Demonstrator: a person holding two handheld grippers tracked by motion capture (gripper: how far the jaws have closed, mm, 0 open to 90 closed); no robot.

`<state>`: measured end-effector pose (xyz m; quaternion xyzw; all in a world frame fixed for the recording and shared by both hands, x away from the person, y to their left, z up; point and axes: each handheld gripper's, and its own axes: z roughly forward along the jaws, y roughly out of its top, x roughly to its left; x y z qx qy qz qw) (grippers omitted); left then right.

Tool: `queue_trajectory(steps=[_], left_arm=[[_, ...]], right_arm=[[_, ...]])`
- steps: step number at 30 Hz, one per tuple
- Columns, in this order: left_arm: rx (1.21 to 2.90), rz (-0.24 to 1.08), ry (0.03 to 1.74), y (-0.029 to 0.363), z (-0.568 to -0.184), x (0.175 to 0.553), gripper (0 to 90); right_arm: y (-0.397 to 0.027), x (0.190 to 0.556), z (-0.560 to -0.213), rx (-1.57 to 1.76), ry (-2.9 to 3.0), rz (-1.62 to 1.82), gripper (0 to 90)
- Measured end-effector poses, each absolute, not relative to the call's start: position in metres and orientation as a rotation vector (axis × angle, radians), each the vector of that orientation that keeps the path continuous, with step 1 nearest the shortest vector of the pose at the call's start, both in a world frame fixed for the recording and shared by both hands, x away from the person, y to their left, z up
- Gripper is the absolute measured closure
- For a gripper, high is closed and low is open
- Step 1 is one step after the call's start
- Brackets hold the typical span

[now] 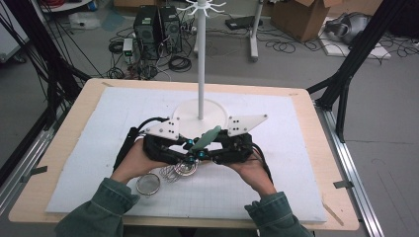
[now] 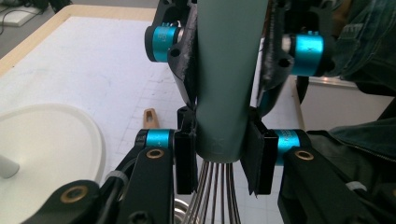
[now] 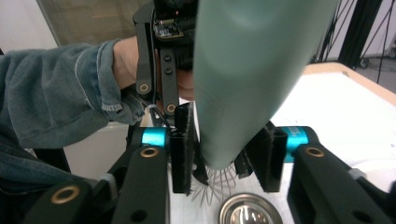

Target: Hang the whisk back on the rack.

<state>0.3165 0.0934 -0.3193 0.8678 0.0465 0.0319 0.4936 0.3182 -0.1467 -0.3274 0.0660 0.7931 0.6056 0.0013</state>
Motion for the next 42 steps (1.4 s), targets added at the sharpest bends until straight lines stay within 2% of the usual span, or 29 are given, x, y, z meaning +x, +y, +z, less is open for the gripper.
queue_trajectory(steps=[13,18,30,42], left_arm=[[2.056,0.073,0.118,0.097,-0.314,0.315,67.7],[2.031,0.114,0.153,0.109,-0.31,0.312,58.2],[1.961,0.189,0.289,0.154,-0.312,0.303,43.0],[1.928,0.255,0.41,0.2,-0.326,0.295,31.6]], right_arm=[[-0.142,0.316,-0.316,0.23,2.461,1.935,68.2],[-0.139,0.32,-0.306,0.324,2.491,1.907,68.3],[-0.144,0.336,-0.282,0.441,2.486,1.82,68.3],[-0.156,0.368,-0.255,0.493,2.482,1.731,68.2]])
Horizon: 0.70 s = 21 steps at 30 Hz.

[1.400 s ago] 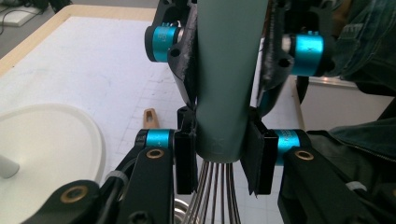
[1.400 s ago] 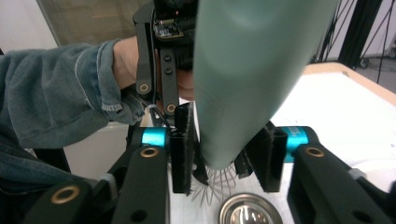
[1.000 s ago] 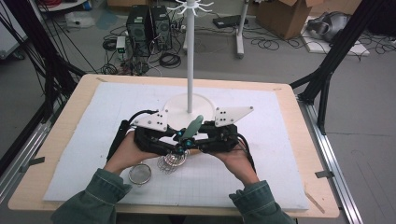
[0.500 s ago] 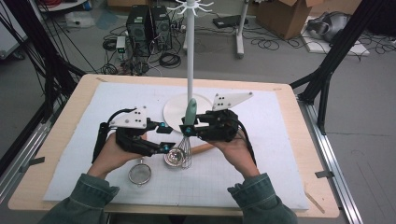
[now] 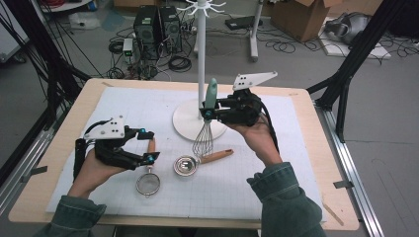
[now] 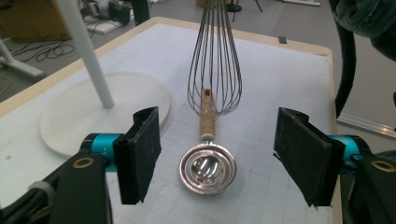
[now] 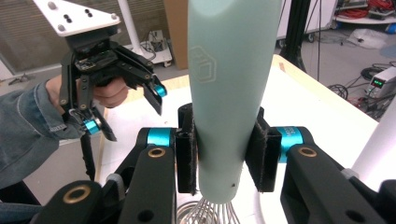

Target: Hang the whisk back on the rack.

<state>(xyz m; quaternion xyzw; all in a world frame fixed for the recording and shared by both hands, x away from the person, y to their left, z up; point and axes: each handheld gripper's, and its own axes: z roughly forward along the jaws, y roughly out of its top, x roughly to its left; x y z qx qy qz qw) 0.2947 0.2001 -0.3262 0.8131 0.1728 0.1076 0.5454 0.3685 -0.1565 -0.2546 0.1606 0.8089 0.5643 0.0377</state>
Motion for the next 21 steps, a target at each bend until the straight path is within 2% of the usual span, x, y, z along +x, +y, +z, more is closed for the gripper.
queue_trajectory(steps=[21], left_arm=[[1.885,0.324,0.567,0.245,-0.344,0.29,10.6]], right_arm=[[-0.155,0.411,-0.216,0.475,2.507,1.672,68.1]])
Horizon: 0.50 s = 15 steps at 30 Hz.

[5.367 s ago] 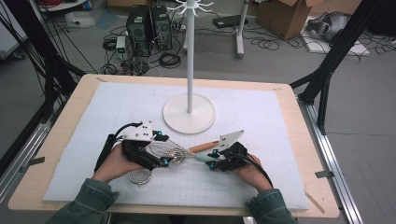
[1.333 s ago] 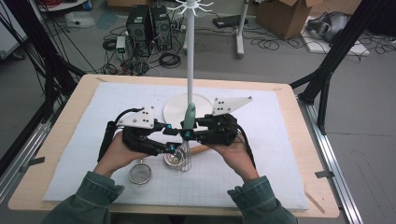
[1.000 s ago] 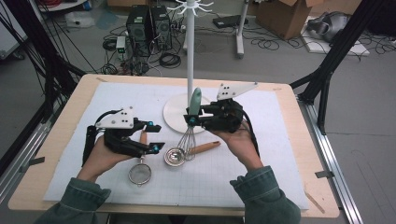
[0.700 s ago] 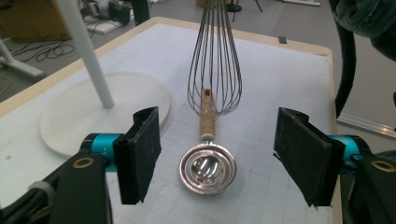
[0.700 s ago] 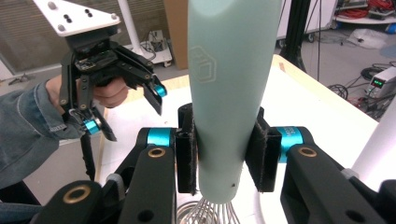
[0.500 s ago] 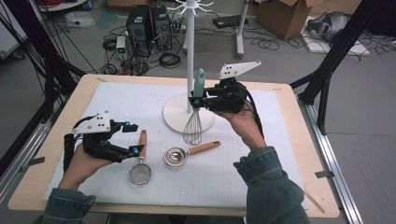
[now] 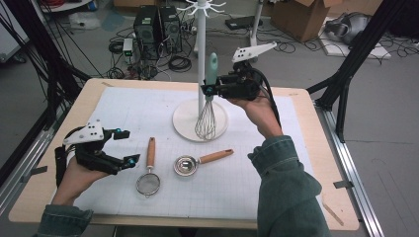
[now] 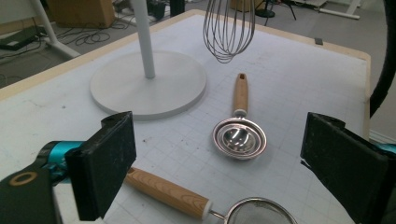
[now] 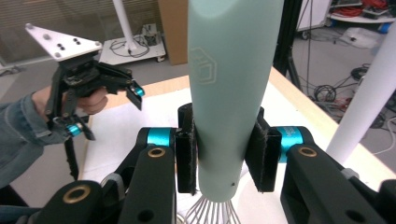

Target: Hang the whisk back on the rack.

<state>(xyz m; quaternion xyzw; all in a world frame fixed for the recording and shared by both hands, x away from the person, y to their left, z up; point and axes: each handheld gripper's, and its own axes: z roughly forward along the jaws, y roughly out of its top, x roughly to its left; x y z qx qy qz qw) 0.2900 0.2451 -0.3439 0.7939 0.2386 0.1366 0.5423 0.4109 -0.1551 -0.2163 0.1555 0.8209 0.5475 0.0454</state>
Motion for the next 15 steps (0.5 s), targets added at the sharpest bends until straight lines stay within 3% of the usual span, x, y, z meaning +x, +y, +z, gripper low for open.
queue_trajectory(steps=[15], left_arm=[[1.857,0.358,0.635,0.261,-0.346,0.29,1.7]], right_arm=[[-0.149,0.439,-0.185,0.466,2.509,1.623,68.1]])
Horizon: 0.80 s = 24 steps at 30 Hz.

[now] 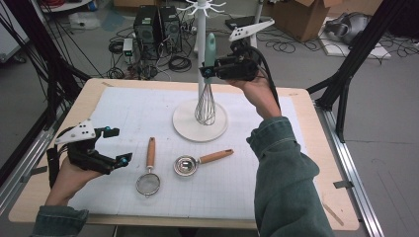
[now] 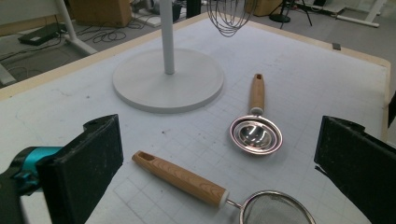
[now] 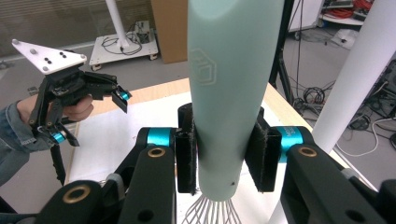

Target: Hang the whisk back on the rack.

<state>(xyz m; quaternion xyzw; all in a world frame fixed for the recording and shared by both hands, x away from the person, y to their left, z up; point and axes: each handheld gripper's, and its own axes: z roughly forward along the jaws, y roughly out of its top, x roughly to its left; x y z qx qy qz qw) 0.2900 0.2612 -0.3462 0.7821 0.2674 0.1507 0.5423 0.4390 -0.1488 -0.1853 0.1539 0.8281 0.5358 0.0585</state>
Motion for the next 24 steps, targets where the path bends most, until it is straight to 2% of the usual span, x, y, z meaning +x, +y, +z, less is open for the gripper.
queue_trajectory(steps=[24], left_arm=[[1.83,0.385,0.651,0.274,-0.344,0.288,1.7]], right_arm=[[-0.141,0.47,-0.153,0.507,2.5,1.567,68.1]])
